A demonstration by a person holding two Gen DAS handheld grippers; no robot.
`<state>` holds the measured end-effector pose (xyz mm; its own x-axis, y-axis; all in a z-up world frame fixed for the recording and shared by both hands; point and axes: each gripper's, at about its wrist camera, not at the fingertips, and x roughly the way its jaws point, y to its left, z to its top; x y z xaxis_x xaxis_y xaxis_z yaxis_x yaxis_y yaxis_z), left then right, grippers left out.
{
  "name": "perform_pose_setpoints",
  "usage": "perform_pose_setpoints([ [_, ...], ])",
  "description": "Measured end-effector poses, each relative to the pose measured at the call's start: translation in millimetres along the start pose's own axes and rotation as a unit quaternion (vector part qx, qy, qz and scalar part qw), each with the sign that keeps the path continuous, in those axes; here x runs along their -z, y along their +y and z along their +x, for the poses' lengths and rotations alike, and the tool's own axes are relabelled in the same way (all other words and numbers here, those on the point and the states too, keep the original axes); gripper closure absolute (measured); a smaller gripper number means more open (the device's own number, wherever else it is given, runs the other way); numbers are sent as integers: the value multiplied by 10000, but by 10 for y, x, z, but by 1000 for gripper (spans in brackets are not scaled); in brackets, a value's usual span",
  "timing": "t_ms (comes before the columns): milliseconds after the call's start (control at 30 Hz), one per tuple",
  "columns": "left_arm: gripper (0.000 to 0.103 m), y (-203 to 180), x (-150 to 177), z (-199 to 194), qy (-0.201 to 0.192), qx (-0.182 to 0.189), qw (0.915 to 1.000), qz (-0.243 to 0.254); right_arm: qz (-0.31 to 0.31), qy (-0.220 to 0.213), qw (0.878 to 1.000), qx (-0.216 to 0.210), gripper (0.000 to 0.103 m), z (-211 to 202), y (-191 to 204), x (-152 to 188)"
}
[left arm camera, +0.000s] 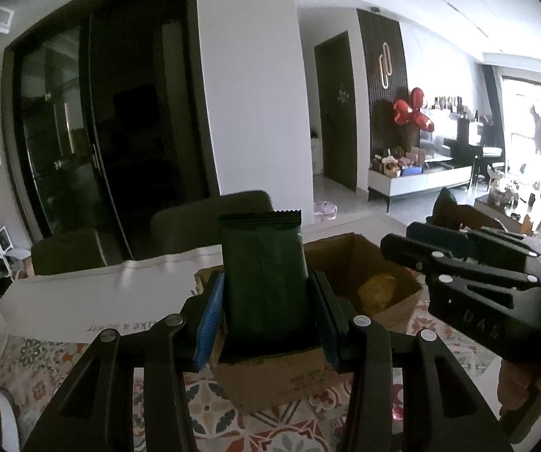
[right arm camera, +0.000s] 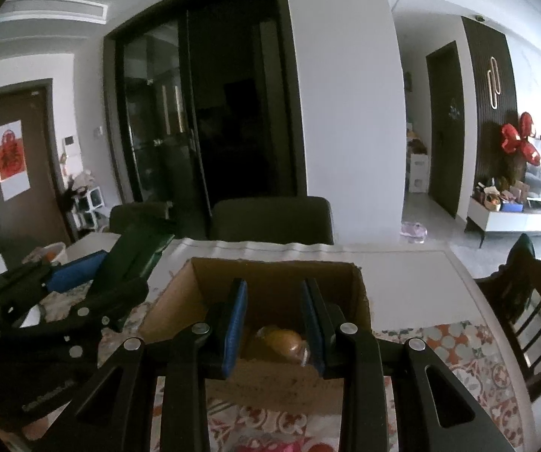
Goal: Organize snacks
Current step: 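Carry pouch with left tool into the box while right tool carries egg in and opens, then withdraw both open tools from the box toward the pink packet on the table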
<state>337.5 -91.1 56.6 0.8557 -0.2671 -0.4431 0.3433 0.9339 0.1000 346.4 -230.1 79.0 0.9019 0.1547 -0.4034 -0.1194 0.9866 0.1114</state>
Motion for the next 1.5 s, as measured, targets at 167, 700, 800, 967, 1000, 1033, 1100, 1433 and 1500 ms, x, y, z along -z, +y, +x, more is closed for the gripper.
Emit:
perform_pose_setpoints([
  [167,58,79,-39,389,420,139,9990,-68,-12,187,9997,152,74,290,-85,-88],
  [700,33,92,-1,512,719,300,9967,-225,64,476,9980,403,56,423,-186,0],
  [800,33,76,17,400,680,304,9970,-228,108,443,9980,442,54,318,-208,33],
  [967,33,-1,77,176,533,289,9981,-127,100,370,9978,540,46,113,-220,86],
  [1000,33,-21,88,126,497,293,9983,-96,69,355,9978,557,46,63,-215,101],
  [1033,33,-40,101,81,464,307,9984,-68,64,334,9977,579,46,12,-214,115],
  [1100,33,-80,128,-4,403,336,9986,-7,61,287,9978,590,46,-72,-211,135],
  [1433,32,-256,291,-254,181,504,9980,336,192,152,9971,715,46,-426,-280,270],
  [1500,31,-285,332,-279,157,537,9976,403,192,139,9967,771,46,-477,-286,319],
])
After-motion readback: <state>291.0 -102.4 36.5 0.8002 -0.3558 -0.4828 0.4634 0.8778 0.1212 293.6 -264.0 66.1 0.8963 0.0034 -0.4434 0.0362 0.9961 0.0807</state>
